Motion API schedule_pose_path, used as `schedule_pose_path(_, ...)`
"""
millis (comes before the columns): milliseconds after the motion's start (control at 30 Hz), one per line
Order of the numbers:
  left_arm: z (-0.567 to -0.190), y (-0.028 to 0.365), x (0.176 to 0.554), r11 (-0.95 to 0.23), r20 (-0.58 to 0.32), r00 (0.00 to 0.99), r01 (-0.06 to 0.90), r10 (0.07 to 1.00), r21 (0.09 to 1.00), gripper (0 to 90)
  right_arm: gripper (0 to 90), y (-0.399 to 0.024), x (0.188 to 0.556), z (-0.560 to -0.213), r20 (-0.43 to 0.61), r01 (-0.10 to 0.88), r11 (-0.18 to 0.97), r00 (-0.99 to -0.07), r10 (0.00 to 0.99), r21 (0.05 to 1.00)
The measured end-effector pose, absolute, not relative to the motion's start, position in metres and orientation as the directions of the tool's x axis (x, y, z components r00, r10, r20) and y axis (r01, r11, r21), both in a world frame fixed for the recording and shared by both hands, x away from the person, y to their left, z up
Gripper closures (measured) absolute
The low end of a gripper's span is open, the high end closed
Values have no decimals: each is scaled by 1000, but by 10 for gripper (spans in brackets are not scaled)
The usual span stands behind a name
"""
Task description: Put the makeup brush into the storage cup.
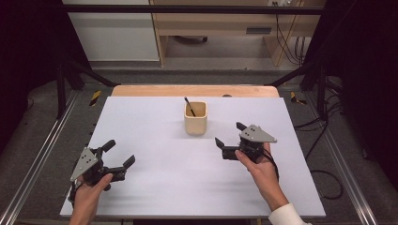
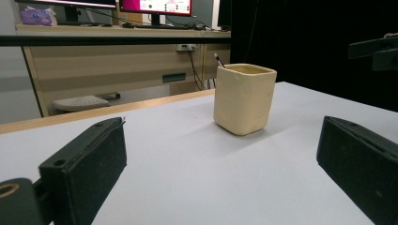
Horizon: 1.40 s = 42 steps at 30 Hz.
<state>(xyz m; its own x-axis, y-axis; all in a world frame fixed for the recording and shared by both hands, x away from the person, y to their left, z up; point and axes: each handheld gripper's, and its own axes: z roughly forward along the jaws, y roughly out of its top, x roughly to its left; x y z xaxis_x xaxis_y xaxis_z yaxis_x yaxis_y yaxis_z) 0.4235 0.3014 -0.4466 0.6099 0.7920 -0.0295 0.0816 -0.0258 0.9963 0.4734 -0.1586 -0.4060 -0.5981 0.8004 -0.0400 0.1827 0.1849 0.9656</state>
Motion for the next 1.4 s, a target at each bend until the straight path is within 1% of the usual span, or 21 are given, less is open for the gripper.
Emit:
schedule_pose_path(333, -447, 301, 424, -33, -25, 613, 82, 790, 996, 14, 38, -175, 465, -411, -51, 170, 183, -584, 810, 968)
schedule_pose_path(667, -447, 301, 423, -35, -23, 613, 82, 790, 996, 12, 62, -198, 457, -417, -71, 154, 186, -555, 829, 970)
schedule_pose_path(967, -447, 301, 422, -36, -24, 614, 85, 789, 996, 12, 39, -218, 449, -424, -78, 149, 190, -550, 831, 970)
schedule_pose_path(1400, -447, 302, 420, -54, -11, 621, 86, 784, 995, 9, 41, -242, 435, -433, -94, 131, 191, -529, 844, 973)
